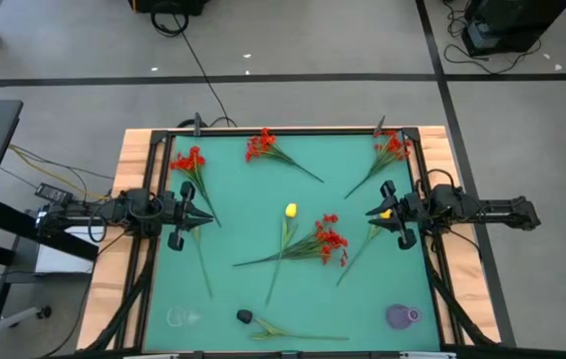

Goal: Sort flowers into vase by color
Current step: Put the top right orange flowers into the violet vase

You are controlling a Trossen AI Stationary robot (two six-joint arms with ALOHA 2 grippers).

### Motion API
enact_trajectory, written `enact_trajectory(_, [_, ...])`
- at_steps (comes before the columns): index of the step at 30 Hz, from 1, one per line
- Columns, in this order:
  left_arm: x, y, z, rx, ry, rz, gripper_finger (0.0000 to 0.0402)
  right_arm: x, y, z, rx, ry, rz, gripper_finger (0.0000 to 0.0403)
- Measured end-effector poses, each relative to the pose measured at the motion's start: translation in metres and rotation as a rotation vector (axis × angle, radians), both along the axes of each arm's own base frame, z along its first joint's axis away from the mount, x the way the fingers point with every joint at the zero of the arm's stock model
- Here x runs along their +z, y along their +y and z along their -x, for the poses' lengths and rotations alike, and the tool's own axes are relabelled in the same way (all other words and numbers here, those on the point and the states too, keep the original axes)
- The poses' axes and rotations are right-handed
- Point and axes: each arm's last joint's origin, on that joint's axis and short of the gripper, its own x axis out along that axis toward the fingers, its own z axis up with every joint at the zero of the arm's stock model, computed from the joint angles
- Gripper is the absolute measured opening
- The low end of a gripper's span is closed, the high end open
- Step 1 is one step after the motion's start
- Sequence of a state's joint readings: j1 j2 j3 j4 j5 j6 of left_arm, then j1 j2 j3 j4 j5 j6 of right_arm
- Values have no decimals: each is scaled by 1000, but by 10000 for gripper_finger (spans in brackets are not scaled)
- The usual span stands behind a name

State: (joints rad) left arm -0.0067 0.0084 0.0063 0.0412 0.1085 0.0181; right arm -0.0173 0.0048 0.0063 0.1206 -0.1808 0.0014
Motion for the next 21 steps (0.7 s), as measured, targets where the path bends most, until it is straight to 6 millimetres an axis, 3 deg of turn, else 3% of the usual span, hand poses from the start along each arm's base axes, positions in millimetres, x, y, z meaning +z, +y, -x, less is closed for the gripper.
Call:
enact_trajectory(4, [0, 0, 0, 3, -2, -18, 41, 2, -2, 0, -102, -55, 253, 104])
enact_trajectory(11, [1, 0, 0, 16, -12, -26, 41, 6, -4, 1, -193, -89, 267, 104])
enact_trajectory(17, [6, 1, 0, 18, -67, -1, 41, 31, -6, 9, -226, -347, 80, 104])
enact_trajectory(21, [16, 2, 2, 74, -170, -19, 41, 46, -10, 18, -294, -516, -196, 104])
